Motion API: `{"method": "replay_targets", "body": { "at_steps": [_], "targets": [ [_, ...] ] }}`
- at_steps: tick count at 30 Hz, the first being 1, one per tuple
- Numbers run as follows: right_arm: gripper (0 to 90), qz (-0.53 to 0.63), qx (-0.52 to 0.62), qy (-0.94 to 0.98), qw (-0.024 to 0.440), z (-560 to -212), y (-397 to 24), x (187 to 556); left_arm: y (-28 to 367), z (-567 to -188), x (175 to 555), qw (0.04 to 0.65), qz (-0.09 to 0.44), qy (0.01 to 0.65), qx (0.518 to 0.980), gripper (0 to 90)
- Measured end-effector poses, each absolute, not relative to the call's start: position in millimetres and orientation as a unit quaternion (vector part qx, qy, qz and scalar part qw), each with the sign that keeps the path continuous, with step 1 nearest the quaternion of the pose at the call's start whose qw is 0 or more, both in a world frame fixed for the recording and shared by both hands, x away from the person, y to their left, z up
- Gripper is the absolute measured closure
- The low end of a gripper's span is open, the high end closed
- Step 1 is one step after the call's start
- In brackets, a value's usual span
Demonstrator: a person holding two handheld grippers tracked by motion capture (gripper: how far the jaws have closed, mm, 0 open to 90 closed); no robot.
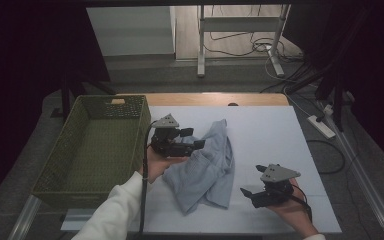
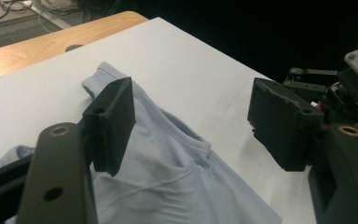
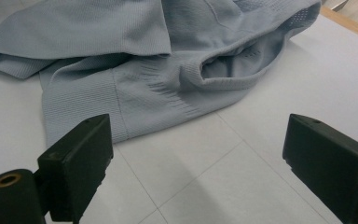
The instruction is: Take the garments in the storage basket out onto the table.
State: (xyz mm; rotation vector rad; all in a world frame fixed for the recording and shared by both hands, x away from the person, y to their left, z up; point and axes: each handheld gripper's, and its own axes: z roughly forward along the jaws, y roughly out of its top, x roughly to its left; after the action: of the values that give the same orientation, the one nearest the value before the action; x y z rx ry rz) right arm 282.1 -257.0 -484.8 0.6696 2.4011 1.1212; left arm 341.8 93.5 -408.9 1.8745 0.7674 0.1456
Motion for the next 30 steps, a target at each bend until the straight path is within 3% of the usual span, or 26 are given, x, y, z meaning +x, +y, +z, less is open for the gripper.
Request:
{"method": "replay_targets", "body": {
  "at_steps": [30],
  "targets": [
    [8.8,0.399,0.238,0.862,0.201,-486,-253,282,158,-409,298,0.542,0.084,0.348,0.761,31.1]
  ]
}}
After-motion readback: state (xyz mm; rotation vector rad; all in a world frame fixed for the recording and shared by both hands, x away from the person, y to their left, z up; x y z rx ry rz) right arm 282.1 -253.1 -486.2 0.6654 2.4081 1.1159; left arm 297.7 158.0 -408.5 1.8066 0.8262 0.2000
